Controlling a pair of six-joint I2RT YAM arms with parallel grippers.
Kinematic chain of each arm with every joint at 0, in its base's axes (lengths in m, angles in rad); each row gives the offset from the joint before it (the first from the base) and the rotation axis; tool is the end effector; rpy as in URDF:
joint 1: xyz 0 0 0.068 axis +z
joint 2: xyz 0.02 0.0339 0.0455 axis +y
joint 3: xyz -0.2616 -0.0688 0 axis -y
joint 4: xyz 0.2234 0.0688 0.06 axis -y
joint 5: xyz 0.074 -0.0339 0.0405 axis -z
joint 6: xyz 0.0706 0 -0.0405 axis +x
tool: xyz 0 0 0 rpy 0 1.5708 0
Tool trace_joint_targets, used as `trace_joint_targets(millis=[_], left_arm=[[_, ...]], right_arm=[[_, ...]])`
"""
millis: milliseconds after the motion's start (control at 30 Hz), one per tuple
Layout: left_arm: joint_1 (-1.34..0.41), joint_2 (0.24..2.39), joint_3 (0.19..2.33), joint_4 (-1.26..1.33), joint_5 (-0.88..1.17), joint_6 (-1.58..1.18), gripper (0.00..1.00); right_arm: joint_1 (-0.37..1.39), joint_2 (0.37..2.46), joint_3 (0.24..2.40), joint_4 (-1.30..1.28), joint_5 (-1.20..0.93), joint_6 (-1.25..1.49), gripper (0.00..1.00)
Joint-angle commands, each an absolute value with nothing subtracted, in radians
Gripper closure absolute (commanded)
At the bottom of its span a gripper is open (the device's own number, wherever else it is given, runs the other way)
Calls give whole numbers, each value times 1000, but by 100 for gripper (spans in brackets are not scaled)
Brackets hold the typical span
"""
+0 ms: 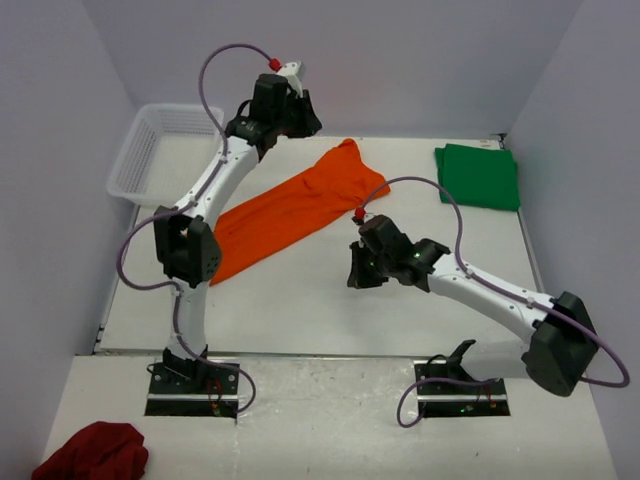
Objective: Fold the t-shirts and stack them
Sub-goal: Rotate the tshirt 90 degrees
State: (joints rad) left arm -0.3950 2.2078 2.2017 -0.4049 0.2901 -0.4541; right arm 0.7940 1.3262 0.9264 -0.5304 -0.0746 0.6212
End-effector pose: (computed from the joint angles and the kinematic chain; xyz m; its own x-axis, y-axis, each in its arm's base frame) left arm 0.4807 -0.2223 0.3258 -0.5993 -0.2055 -0.7737 0.3871 0.7716 -0.5048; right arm 0.1870 0.1977 0.2199 -0.8891 -0.0766 -0.4512 -0.2766 0.8754 0.3964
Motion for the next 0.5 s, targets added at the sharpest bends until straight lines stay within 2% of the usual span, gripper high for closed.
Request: trace_joint_targets(millis=[0, 33, 167, 467], left_arm=[[-391, 2071, 2046, -739, -159, -396, 78], [-390, 2044, 2002, -820, -328, -408, 100], [-393, 1872, 1670, -844, -550, -474, 100], [-423, 1700, 1304, -882, -684, -560, 100]], right_arm=[[799, 1229, 934, -564, -23, 620, 100], [801, 1223, 945, -574, -12, 617, 100], [799, 1198, 979, -618, -2, 581, 100], [799, 1158, 1006, -635, -2, 543, 100]])
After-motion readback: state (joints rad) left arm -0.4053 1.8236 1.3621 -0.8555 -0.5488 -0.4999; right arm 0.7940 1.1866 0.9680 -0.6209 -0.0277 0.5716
